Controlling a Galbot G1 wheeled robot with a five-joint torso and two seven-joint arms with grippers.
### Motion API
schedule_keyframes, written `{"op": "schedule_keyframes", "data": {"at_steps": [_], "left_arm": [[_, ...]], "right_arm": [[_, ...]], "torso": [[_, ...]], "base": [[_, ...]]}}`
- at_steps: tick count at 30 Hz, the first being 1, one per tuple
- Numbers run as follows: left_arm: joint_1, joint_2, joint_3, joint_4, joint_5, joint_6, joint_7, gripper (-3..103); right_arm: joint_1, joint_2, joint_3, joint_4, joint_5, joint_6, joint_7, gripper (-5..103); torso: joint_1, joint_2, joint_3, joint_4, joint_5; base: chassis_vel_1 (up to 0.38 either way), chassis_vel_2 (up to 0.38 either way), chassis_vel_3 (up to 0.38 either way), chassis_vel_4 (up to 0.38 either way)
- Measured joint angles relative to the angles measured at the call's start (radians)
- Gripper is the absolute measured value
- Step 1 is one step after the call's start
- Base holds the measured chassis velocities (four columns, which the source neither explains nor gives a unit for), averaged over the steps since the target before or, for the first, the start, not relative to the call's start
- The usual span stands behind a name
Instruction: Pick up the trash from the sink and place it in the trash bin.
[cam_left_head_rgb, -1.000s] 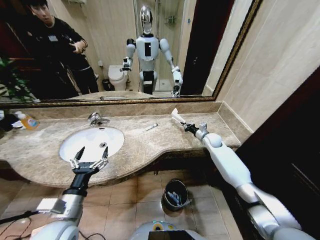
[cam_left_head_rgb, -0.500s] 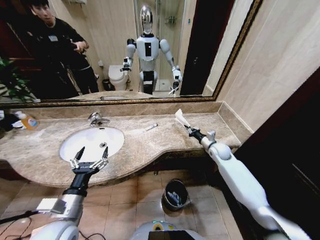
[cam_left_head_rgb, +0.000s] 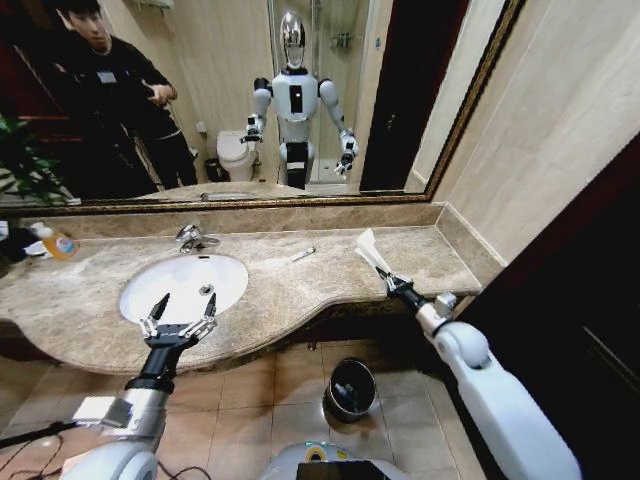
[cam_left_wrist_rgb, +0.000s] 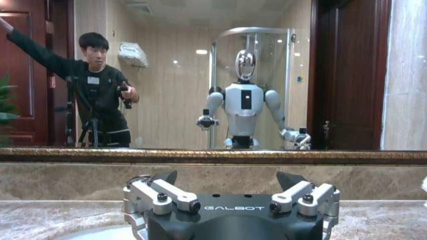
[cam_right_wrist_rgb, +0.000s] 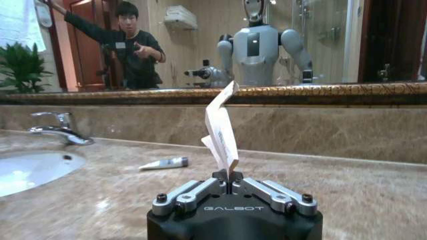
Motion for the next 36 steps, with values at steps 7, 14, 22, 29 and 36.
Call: {"op": "schedule_keyframes", "data": {"at_steps": [7,14,22,29,36], "left_arm": [[0.000,0.000,0.000,0.000,0.000,0.000,0.000,100],[0.000,0.000,0.000,0.000,0.000,0.000,0.000,100],[0.000,0.000,0.000,0.000,0.000,0.000,0.000,100],[0.000,0.000,0.000,0.000,0.000,0.000,0.000,100],[0.000,0.000,0.000,0.000,0.000,0.000,0.000,100]], "right_arm": [[-0.148,0.023,0.035,0.076,-0.004,0.037,0.001,0],[-0.314,0.040,0.063,0.149,-0.025,0.124,0.007,0],[-0.449,0.098,0.038,0.141,-0.149,0.223,-0.004,0],[-0.354,0.182,-0.031,-0.086,-0.282,0.295,-0.014,0],[-0.302,0.247,-0.074,-0.253,-0.328,0.313,-0.012,0]], "torso": [[0.000,0.000,0.000,0.0000,0.0000],[0.000,0.000,0.000,0.0003,-0.0001],[0.000,0.000,0.000,0.0002,0.0000],[0.000,0.000,0.000,0.0002,0.0001],[0.000,0.000,0.000,0.0000,0.0001]], "base": [[0.000,0.000,0.000,0.000],[0.000,0.000,0.000,0.000],[0.000,0.000,0.000,0.000],[0.000,0.000,0.000,0.000],[0.000,0.000,0.000,0.000]]}}
